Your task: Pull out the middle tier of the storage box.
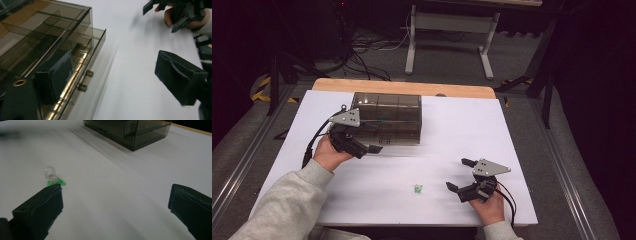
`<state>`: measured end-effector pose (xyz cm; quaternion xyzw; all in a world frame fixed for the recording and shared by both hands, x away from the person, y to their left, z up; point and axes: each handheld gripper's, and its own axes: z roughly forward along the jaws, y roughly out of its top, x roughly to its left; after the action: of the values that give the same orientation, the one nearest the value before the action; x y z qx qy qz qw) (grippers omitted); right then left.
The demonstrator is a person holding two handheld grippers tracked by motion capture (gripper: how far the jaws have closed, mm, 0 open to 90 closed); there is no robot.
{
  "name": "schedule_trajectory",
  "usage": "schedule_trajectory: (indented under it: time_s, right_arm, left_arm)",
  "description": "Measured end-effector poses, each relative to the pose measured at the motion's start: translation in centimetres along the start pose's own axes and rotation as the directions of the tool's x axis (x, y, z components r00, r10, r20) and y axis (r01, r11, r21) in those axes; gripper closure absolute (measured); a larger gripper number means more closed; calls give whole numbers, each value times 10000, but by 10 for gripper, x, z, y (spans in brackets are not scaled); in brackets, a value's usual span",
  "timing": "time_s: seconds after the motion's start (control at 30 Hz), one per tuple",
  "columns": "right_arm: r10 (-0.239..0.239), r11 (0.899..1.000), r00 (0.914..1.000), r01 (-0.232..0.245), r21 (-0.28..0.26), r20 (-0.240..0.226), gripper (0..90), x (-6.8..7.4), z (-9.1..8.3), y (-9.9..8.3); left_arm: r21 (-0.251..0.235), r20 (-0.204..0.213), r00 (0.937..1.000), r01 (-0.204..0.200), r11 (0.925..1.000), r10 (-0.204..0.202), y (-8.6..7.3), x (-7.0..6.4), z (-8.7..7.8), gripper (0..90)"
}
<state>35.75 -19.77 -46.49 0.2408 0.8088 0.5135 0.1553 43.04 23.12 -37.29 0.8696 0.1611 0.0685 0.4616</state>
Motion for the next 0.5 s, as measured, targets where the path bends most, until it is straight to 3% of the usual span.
schedule_trajectory:
  time_s: [0.17,0.3,0.5]
  right_arm:
    - [-17,10000,10000,17,3,-11,1,0,0,0]
    - [-16,10000,10000,16,3,-13,1,0,0,0]
    - [-40,10000,10000,40,40,-12,1,0,1,0]
  left_arm:
    - [694,-154,9986,-485,9964,497,5,5,2,252]
    - [1342,-291,9947,-941,9865,989,9,7,4,293]
    - [1987,-185,9929,-1115,9737,1175,14,11,9,337]
